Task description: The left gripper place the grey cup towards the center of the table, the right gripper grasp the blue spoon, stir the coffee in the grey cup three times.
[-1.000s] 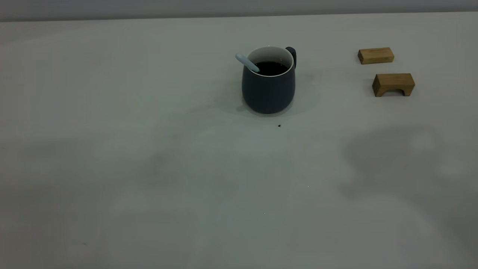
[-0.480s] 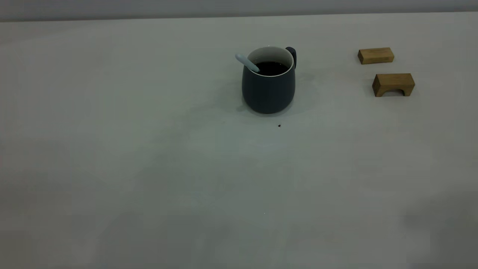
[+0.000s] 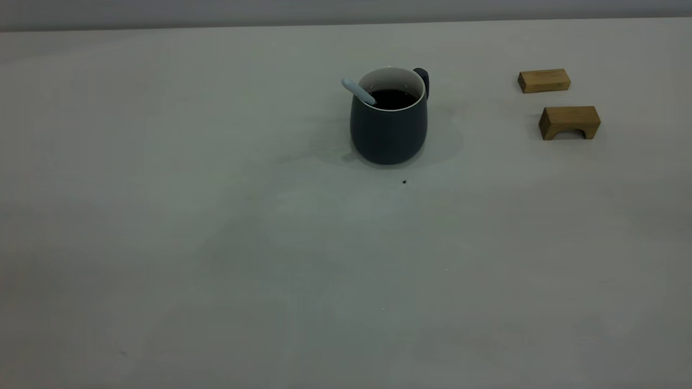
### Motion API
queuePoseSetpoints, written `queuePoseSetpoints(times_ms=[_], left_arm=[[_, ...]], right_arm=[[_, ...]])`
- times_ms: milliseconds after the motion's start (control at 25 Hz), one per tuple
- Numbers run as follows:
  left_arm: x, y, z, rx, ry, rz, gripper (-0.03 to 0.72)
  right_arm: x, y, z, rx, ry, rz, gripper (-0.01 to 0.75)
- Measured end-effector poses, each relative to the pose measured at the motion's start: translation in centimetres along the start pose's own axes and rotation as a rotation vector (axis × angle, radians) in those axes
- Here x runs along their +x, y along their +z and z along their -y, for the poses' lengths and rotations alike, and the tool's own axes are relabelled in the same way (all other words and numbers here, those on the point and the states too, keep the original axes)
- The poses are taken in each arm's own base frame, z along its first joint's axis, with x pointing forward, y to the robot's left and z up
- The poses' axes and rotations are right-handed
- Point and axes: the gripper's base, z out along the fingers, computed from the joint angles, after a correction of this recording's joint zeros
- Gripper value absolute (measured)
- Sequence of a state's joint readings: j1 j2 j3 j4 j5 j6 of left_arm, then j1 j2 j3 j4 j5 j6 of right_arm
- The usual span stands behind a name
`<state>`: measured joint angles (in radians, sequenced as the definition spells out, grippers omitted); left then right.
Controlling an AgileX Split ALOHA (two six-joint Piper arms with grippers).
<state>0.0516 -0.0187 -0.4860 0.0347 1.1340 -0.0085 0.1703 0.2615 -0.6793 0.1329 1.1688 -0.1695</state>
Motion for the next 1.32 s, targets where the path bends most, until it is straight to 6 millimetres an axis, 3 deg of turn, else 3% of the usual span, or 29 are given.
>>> queuePoseSetpoints(times_ms=[160, 280, 1320], left_arm=[[0.0, 0.0, 0.0, 0.000, 0.000, 0.000, 0.585], [0.0, 0.0, 0.0, 0.000, 0.000, 0.000, 0.585], [0.0, 0.0, 0.0, 0.000, 0.000, 0.000, 0.585]], right_arm=[[3.1, 2.0, -0.1, 0.025, 0.018, 0.027, 0.237], [4.6, 1.8, -0.2, 0.074, 0.039, 0.051, 0.237], [5.5, 1.8, 0.0, 0.138, 0.036, 0.061, 0.237]])
